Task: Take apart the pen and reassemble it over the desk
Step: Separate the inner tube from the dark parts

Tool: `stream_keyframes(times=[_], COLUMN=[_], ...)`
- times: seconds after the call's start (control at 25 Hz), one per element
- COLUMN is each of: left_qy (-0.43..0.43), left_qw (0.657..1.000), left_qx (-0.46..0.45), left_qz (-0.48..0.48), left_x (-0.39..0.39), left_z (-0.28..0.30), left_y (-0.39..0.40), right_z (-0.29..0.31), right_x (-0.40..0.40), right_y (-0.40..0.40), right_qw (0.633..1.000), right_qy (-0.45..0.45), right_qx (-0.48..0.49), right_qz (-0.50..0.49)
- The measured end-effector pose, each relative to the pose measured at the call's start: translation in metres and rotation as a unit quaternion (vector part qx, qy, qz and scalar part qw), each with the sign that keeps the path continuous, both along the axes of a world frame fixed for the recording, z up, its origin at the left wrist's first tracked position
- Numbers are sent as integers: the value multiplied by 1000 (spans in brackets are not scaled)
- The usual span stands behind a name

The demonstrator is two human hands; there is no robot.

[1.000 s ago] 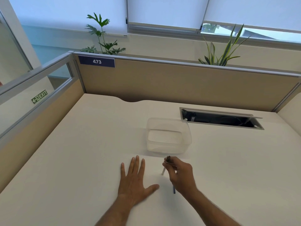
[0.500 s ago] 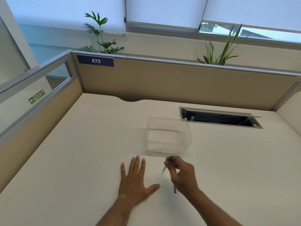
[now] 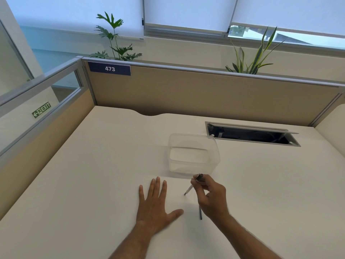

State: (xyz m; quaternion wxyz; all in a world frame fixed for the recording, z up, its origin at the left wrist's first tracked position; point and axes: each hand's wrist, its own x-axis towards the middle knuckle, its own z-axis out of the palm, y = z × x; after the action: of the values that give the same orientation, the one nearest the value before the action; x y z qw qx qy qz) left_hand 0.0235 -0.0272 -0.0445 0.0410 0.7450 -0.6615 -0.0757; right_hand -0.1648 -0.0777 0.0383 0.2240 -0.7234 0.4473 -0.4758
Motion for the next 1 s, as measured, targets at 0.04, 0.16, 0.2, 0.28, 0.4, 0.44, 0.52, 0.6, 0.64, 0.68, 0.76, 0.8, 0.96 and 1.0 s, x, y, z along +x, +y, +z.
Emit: stream_keyframes(times=[0.04,0.16,0.2,0.28,0.4,0.44,0.52,0.6,0.64,0.68,0.76,0.8,0.96,1.0], left_qy=[2,4,11,48,142,183,265,329,348,361,372,375,387,392], left_qw=[1000,1000,1000,999,990,983,962,937,927,920,913,911,906,904], left_qx=[-1,5,9,15,-8,-25,-61,-99,-115,-126,-126,-122,-111,-112], left_qz=[2,10,12,17,12,14,33,62,75,89,113,120,130,132], left_x=[0,0,0,-1,-10,-16,-28,-39,-42,-44,-44,-43,-39,-38], left_z=[0,2,4,10,20,23,29,33,35,36,38,38,40,42], left_y=[0,-1,-2,-6,-13,-15,-20,-24,-25,-25,-24,-24,-23,-23], right_z=[1,6,7,10,14,16,18,19,20,21,23,26,36,39], right_x=[0,2,2,2,5,5,7,8,8,8,8,8,8,7], right_y=[0,0,0,0,-1,-1,-1,0,1,1,1,1,1,0], right_qw=[1000,1000,1000,1000,999,999,999,999,999,998,998,998,995,994], right_qy=[-2,-11,-13,-19,-28,-32,-41,-47,-50,-54,-61,-65,-93,-105], right_qx=[-3,-17,-19,-20,-20,-22,-20,-19,-21,-22,-23,-22,-24,-23], right_qz=[-1,-7,-8,-11,-15,-13,-6,0,3,5,9,9,1,-4])
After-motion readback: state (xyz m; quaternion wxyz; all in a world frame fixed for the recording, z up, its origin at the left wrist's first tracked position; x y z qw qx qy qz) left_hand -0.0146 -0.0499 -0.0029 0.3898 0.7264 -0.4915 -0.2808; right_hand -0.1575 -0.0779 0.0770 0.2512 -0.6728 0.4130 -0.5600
